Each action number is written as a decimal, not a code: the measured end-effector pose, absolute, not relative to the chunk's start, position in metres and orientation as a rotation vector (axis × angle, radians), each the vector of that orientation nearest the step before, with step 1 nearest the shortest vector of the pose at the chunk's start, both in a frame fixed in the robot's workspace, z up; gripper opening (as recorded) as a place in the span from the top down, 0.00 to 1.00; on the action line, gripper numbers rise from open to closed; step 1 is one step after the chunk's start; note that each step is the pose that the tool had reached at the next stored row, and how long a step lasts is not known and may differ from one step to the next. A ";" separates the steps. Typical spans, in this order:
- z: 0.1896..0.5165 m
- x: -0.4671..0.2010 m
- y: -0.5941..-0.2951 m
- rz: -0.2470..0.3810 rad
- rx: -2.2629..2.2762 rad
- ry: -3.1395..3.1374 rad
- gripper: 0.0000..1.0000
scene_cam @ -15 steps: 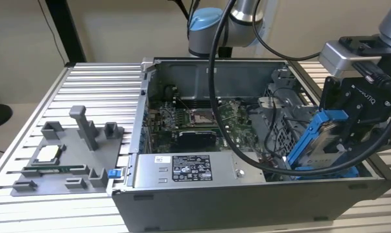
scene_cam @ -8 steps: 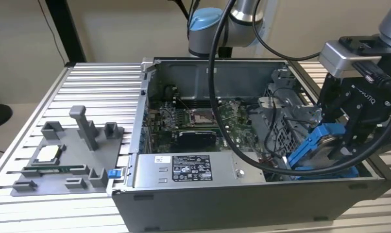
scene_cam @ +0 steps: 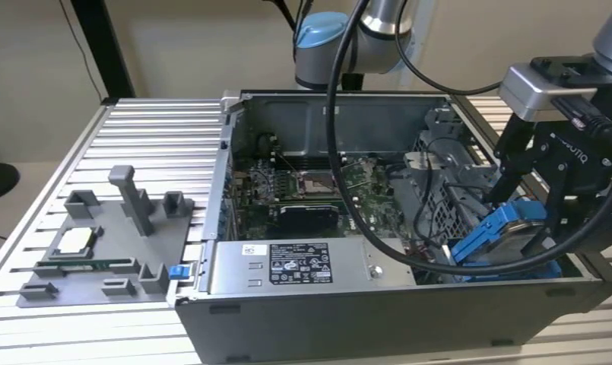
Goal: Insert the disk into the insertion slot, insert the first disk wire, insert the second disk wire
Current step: 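Insert the disk into the insertion slot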
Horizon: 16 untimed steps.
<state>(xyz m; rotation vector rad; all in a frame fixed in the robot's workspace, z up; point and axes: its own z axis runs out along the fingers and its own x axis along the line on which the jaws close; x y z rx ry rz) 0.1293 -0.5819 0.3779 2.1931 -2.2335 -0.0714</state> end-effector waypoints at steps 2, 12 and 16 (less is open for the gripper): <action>0.378 0.129 -0.582 -0.071 2.193 -2.233 0.00; 0.378 0.129 -0.582 -0.071 2.193 -2.233 1.00; 0.378 0.129 -0.582 -0.072 2.193 -2.234 1.00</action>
